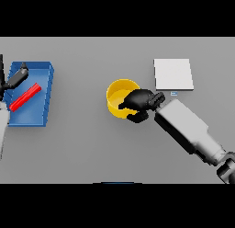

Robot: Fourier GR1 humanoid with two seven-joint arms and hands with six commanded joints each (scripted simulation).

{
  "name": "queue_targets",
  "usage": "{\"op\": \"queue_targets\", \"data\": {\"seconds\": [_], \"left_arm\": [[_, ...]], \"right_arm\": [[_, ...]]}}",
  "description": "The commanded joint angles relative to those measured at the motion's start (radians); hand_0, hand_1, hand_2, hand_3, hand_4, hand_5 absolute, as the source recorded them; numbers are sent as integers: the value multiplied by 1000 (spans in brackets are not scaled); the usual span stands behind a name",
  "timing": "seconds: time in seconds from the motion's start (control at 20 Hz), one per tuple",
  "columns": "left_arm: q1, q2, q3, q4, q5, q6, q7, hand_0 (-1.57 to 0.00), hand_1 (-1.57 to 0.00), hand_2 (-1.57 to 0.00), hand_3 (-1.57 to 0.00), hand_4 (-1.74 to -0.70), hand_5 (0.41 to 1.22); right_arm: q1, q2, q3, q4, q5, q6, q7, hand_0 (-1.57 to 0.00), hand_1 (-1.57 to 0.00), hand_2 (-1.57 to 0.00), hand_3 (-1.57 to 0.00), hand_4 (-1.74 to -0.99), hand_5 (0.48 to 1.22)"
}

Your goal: Pick up the red beaker and tilt it to pour out 1 green nut into yellow bowl. Pick up the yellow bowl and place it on the metallic measuring scale.

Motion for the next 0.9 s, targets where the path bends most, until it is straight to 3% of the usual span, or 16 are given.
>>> {"op": "queue_targets", "data": {"seconds": [0.0,0.05,0.2,0.4,0.6,0.85], "left_arm": [[3,5,1,0,-2,0,-7,1,1,1,1,-756,703],[8,10,1,-4,-3,0,-12,1,1,1,1,-756,701],[4,4,-7,-9,-12,6,-9,1,1,1,1,-750,695],[-7,0,-12,3,-14,0,4,1,1,1,1,-735,689],[-11,14,-12,-11,-15,-11,0,1,1,1,1,-731,685],[-5,15,-10,-14,-10,-16,-2,1,1,1,1,-735,690]], "right_arm": [[-3,-3,-1,2,-4,10,-3,-993,-983,-959,-552,-1514,1064],[-6,-8,2,5,-7,18,-16,-1109,-1100,-1081,-706,-1557,1096],[-9,-9,5,11,-17,19,-14,-1334,-1330,-1205,-1120,-1647,1157],[-12,-8,13,6,-32,3,7,-1474,-1472,-1281,-1365,-1702,1195],[-27,-33,7,-20,-48,11,-4,-1531,-1531,-1306,-1405,-1725,1210],[-34,-74,-30,-103,-75,67,49,-1558,-1558,-1404,-1266,-1736,1217]]}}
